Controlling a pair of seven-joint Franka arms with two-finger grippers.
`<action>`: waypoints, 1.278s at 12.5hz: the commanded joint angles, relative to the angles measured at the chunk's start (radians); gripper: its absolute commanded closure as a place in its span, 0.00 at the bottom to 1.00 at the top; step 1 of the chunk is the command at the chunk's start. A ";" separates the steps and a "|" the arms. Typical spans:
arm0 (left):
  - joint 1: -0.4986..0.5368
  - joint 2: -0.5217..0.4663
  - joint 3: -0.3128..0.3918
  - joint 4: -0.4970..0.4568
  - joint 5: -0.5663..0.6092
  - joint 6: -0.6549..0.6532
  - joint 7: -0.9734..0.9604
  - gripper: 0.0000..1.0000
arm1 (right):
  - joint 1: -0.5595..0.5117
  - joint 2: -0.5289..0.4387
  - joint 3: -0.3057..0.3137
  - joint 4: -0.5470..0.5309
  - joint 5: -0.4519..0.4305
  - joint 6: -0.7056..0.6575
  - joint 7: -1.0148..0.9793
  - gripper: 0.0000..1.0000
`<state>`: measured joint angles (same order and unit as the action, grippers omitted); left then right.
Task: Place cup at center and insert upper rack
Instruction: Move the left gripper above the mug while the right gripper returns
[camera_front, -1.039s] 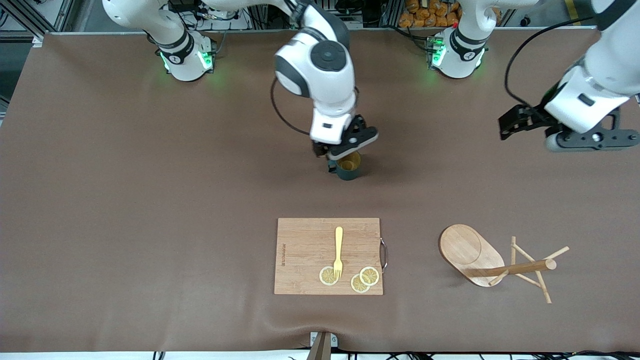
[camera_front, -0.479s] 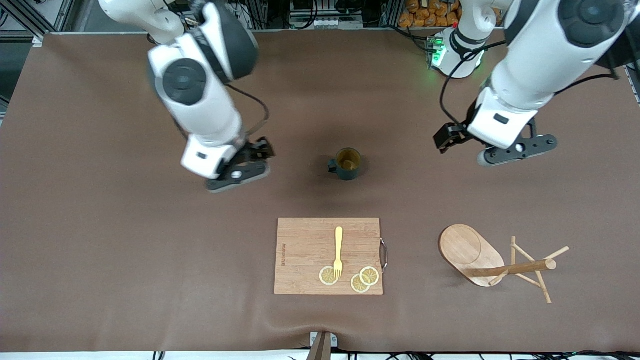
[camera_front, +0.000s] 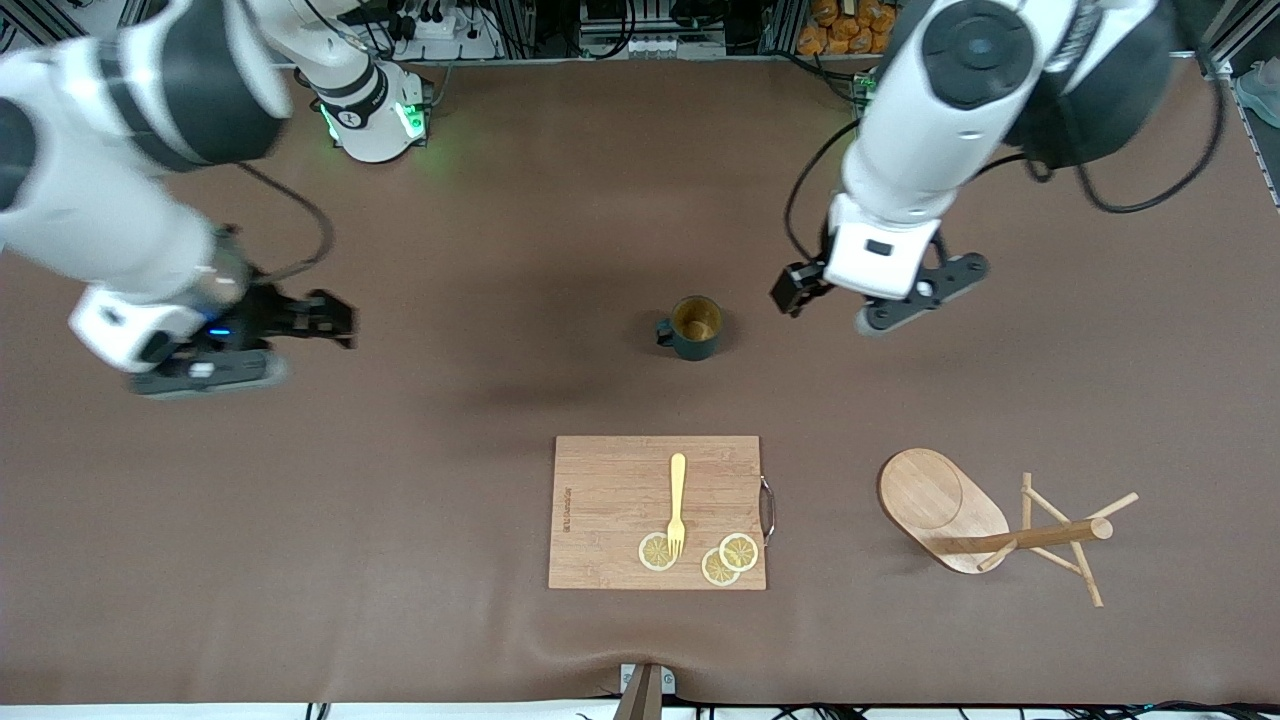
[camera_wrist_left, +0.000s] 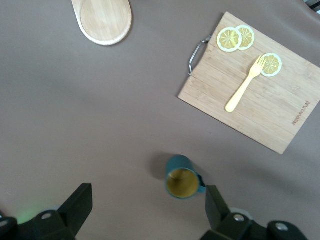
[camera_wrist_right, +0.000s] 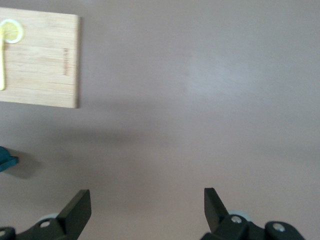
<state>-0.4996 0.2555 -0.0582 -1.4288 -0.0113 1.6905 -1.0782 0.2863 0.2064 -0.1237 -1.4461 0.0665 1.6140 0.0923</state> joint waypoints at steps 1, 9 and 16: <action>-0.046 0.045 0.008 0.031 -0.010 0.049 -0.156 0.00 | -0.135 -0.122 0.022 -0.042 -0.005 -0.077 -0.005 0.00; -0.123 0.120 0.008 0.036 -0.006 0.140 -0.486 0.00 | -0.285 -0.168 0.036 -0.025 -0.146 -0.307 -0.048 0.00; -0.163 0.117 0.008 0.034 -0.002 0.153 -0.669 0.00 | -0.265 -0.202 0.059 -0.007 -0.086 -0.286 -0.054 0.00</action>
<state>-0.6477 0.3774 -0.0583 -1.4116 -0.0113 1.8425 -1.7037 0.0087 0.0272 -0.0731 -1.4484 -0.0246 1.3251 0.0238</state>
